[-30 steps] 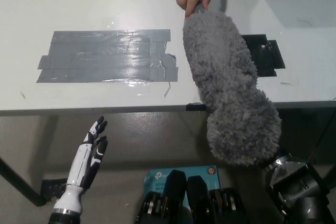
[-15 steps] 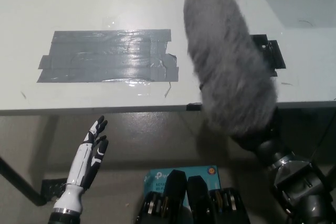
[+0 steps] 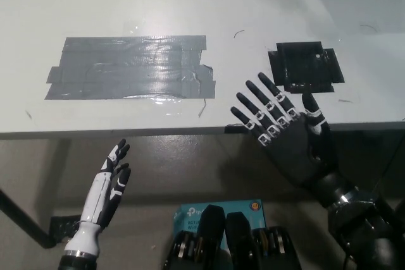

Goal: A grey duster is kept infront of the robot in the middle of the table and the robot extends its right arm to grab the duster, picks it up and hands it to a person

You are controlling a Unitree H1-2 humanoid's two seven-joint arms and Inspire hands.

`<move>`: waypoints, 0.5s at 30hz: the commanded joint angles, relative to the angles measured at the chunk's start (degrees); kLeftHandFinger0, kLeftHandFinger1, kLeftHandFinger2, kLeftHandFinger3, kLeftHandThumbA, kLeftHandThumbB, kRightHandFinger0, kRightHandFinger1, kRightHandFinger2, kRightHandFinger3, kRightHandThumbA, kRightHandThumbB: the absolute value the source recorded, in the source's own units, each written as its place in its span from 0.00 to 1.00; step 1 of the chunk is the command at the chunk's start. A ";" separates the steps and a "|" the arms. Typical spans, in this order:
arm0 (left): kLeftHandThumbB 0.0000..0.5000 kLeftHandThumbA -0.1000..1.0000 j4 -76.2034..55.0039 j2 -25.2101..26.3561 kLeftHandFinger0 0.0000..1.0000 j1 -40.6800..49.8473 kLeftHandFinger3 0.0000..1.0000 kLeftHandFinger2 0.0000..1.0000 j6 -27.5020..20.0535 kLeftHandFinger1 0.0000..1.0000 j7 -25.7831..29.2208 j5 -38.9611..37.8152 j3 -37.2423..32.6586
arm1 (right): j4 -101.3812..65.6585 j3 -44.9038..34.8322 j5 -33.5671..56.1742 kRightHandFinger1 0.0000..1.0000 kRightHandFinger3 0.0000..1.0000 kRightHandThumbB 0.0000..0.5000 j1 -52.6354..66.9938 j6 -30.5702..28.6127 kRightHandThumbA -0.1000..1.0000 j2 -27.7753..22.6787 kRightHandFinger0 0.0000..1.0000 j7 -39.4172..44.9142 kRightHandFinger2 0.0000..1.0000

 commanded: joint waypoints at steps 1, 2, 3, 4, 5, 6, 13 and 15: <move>0.37 1.00 -1.16 0.90 0.93 -1.29 1.00 1.00 -2.07 1.00 0.86 0.18 0.25 | -1.37 1.63 -25.86 1.00 1.00 0.85 2.55 -17.26 1.00 -2.61 1.00 0.20 1.00; 0.36 1.00 -1.20 0.95 0.93 -1.22 1.00 1.00 -2.07 1.00 0.84 0.12 0.24 | -1.10 1.63 -27.42 1.00 1.00 0.85 3.07 -18.29 1.00 -2.84 1.00 -0.16 1.00; 0.37 1.00 -1.22 1.02 0.93 -1.16 1.00 1.00 -2.07 1.00 0.78 -0.10 0.28 | -0.53 1.53 -29.37 1.00 1.00 0.85 3.70 -19.68 1.00 -3.03 1.00 -0.64 1.00; 0.39 1.00 -1.16 1.00 0.93 -1.18 1.00 1.00 -2.07 1.00 0.76 -0.37 0.33 | -0.13 1.42 -30.42 1.00 1.00 0.86 4.04 -20.36 1.00 -3.18 1.00 -1.06 1.00; 0.41 1.00 -1.04 0.98 0.94 -1.22 1.00 1.00 -2.07 1.00 0.78 -0.96 0.25 | 0.73 1.37 -33.32 1.00 1.00 0.90 4.88 -21.86 1.00 -3.86 1.00 -2.17 1.00; 0.43 1.00 -0.95 1.01 0.94 -1.25 1.00 1.00 -2.07 1.00 0.89 -1.11 0.09 | 1.18 1.45 -34.74 1.00 1.00 0.89 5.24 -22.74 1.00 -4.36 1.00 -2.38 1.00; 0.50 1.00 -0.01 0.90 0.96 -0.98 1.00 1.00 -2.07 1.00 0.24 -2.68 -0.24 | 5.89 1.26 -41.20 1.00 1.00 0.93 7.97 -28.97 0.96 -7.40 1.00 -2.18 1.00; 0.50 1.00 0.07 0.92 0.96 -0.97 1.00 1.00 -2.07 1.00 0.19 -2.89 -0.28 | 6.90 1.56 -42.48 1.00 1.00 0.96 8.23 -30.05 0.98 -7.70 1.00 -2.33 1.00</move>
